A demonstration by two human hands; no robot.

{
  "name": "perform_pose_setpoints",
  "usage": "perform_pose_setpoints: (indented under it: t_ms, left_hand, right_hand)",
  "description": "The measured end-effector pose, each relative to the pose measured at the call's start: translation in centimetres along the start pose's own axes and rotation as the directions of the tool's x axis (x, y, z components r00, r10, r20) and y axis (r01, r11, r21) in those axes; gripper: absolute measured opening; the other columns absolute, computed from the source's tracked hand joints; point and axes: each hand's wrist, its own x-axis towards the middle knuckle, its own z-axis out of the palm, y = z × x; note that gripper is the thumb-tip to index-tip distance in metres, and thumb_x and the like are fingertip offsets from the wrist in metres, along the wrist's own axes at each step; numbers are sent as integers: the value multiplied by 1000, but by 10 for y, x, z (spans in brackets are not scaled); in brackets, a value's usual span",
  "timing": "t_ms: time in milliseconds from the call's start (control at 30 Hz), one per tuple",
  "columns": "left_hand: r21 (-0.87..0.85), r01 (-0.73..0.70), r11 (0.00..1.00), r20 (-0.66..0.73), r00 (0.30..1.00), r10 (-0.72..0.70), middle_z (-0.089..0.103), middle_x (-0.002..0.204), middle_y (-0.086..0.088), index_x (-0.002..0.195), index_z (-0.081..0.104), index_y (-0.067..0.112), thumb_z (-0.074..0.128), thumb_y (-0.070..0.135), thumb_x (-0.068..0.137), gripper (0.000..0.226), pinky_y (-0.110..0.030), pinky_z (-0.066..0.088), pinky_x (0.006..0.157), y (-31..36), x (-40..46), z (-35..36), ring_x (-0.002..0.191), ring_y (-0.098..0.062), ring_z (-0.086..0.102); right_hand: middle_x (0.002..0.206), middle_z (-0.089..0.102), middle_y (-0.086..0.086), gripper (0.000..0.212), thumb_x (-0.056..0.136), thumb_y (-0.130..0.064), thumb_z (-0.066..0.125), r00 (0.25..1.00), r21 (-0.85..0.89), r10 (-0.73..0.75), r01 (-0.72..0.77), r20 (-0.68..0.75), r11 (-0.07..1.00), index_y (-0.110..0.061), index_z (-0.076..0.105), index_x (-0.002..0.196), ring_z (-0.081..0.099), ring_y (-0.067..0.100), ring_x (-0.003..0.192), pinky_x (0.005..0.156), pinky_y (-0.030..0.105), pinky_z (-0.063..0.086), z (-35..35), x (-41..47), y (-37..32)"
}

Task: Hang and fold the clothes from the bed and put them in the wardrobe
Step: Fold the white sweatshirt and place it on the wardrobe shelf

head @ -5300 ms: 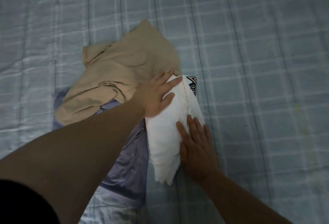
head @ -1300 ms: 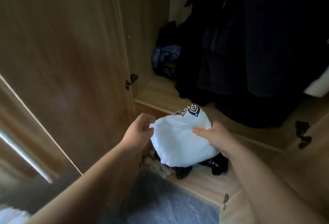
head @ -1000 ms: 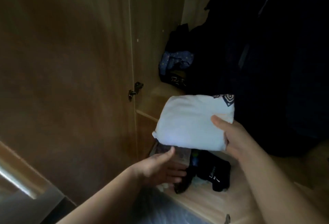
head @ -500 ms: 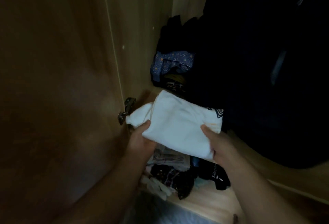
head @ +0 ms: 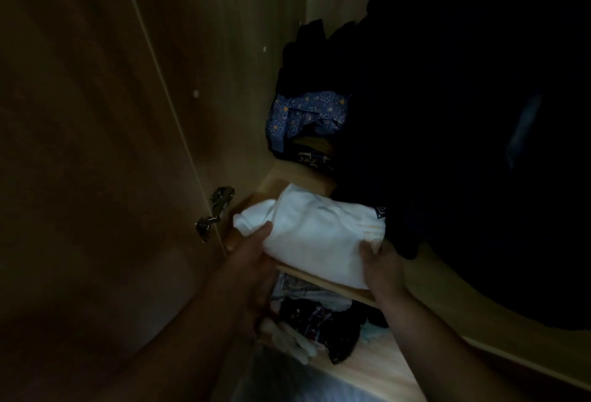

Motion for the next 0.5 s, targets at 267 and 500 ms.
perform_pose_setpoints:
  t_ms: [267,500]
  left_hand:
    - [663,-156,732,27,982,185,46,72,7,83,50,18,56,8,97,19,-6,41,45,-15,-26,-31,44,11,55]
    - [756,-638,-145,610,606,511,57,122,0,127,53,16,52,16,86,41,-30,42,101,-22,-5,-7,118,-14,50]
  right_hand:
    - [150,39,6,53,97,-20,52,864,-294,-503,479,-10,827,-16,37,147,34,22,140,117,35,29,-11,-28,-4]
    - [164,11,16,65,99,-43,28,785,-705,-544,564,296,430,-14,19,156,5,32,151,122,48,16,8,-12,3]
